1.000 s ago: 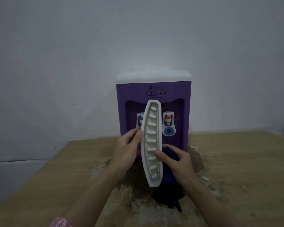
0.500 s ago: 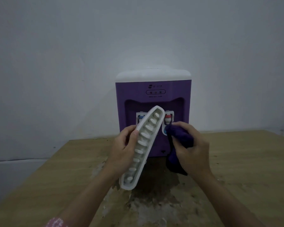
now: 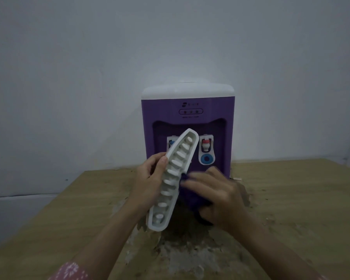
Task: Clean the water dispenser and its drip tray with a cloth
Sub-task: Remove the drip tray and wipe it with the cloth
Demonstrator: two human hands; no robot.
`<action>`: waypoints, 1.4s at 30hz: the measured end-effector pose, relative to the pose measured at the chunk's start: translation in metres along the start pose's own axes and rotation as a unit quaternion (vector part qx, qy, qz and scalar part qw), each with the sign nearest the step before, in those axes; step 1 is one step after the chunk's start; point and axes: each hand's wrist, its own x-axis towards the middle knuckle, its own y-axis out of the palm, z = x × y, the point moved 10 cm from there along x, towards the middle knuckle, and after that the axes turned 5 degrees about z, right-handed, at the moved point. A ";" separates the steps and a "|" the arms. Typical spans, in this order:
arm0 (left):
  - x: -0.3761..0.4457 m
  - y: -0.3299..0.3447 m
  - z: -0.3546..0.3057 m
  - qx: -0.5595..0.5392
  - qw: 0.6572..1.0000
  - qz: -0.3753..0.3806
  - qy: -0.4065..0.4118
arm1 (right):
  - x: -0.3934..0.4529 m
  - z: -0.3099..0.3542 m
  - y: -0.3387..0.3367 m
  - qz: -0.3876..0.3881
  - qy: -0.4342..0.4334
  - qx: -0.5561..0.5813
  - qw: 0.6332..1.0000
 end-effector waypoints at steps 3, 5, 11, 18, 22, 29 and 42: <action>0.001 -0.002 0.001 -0.022 1.000 -0.005 -0.013 | 0.006 -0.019 -0.014 -0.061 0.084 -0.001 0.995; 0.004 -0.004 0.002 -0.047 0.998 -0.012 -0.029 | 0.003 -0.012 -0.005 -0.028 0.061 -0.006 0.998; 0.008 -0.009 0.006 -0.048 0.998 -0.011 -0.034 | -0.004 -0.008 -0.012 -0.073 0.100 0.019 0.992; 0.010 -0.004 0.008 -0.050 0.998 0.009 -0.031 | 0.012 0.024 0.014 0.039 0.006 -0.070 0.997; 0.007 -0.008 0.013 -0.027 0.999 0.011 -0.030 | 0.004 0.012 0.011 0.035 0.028 -0.079 0.996; 0.006 -0.002 0.016 -0.057 0.998 0.012 -0.036 | 0.006 0.023 0.022 0.054 -0.011 -0.039 0.998; -0.009 0.003 0.029 -0.053 0.998 0.018 -0.041 | -0.029 -0.070 0.026 -0.078 0.411 0.416 0.808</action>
